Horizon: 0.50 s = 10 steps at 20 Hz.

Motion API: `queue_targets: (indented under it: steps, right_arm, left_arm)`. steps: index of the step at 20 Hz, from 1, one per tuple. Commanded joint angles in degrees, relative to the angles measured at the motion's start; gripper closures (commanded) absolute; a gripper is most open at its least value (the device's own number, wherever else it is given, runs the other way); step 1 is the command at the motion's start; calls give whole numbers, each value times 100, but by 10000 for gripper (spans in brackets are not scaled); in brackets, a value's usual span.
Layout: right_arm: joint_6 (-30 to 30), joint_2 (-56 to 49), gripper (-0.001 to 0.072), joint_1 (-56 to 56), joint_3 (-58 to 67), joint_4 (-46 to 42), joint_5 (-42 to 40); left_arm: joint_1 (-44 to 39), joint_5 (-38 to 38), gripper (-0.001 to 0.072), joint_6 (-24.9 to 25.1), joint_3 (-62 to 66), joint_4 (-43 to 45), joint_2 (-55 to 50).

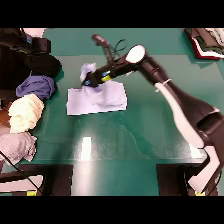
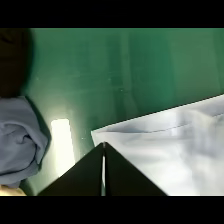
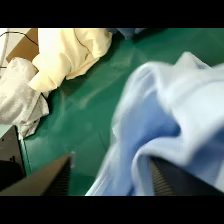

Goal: Fold the shirts.

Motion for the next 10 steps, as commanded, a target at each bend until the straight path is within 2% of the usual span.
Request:
queue_targets:
  steps: [1, 4, 7, 10]
  right_arm:
    - [-162, -662, 110, 485, 634, 190, -352]
    - [-157, -262, 122, 256, 249, 2, 162]
    - [-2, 481, 122, -476, -822, -901, 944]
    - [372, 1058, 121, -1392, -1934, -1443, 1027]
  left_arm:
    - [35, -181, 682, 15, -2, 22, 70]
    - [35, -350, 683, 168, -2, 22, 72]
    - [35, -372, 683, 166, -2, 15, 72]
    - [35, -356, 682, 166, -2, -155, 66]
